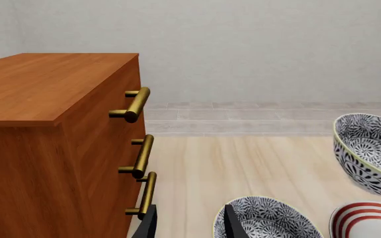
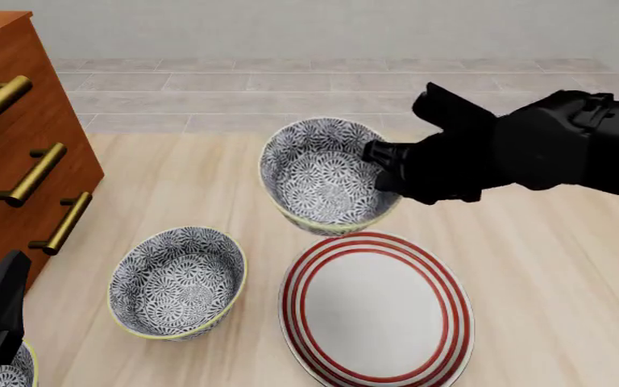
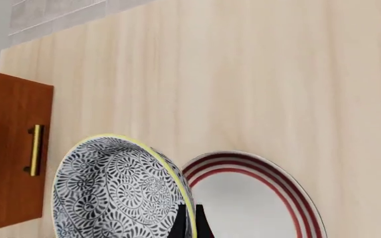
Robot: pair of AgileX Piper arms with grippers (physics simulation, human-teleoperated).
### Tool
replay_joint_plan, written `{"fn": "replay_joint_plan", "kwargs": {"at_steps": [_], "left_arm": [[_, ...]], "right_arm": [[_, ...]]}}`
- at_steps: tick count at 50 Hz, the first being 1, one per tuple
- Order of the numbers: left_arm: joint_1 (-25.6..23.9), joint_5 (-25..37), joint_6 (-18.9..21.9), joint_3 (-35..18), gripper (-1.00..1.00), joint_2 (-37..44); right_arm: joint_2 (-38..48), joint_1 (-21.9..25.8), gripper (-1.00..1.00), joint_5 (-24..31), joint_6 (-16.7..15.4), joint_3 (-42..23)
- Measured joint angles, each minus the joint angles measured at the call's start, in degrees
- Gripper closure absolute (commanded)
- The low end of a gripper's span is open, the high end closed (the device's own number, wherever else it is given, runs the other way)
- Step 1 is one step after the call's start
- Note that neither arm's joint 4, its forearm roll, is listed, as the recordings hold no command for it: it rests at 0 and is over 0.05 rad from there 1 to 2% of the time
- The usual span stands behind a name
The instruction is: Pick up the bowl and put it in the front on the plate.
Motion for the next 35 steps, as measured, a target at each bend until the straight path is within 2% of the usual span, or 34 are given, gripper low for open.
{"fn": "replay_joint_plan", "kwargs": {"at_steps": [18, 35], "left_arm": [[0.0, 0.0, 0.0, 0.0, -1.0, 0.0], [0.0, 0.0, 0.0, 0.0, -1.0, 0.0]], "right_arm": [[-7.17, -0.26, 1.0, -3.13, 1.83, 10.2], [-9.38, -0.99, 1.0, -5.32, 2.25, 15.38]]}}
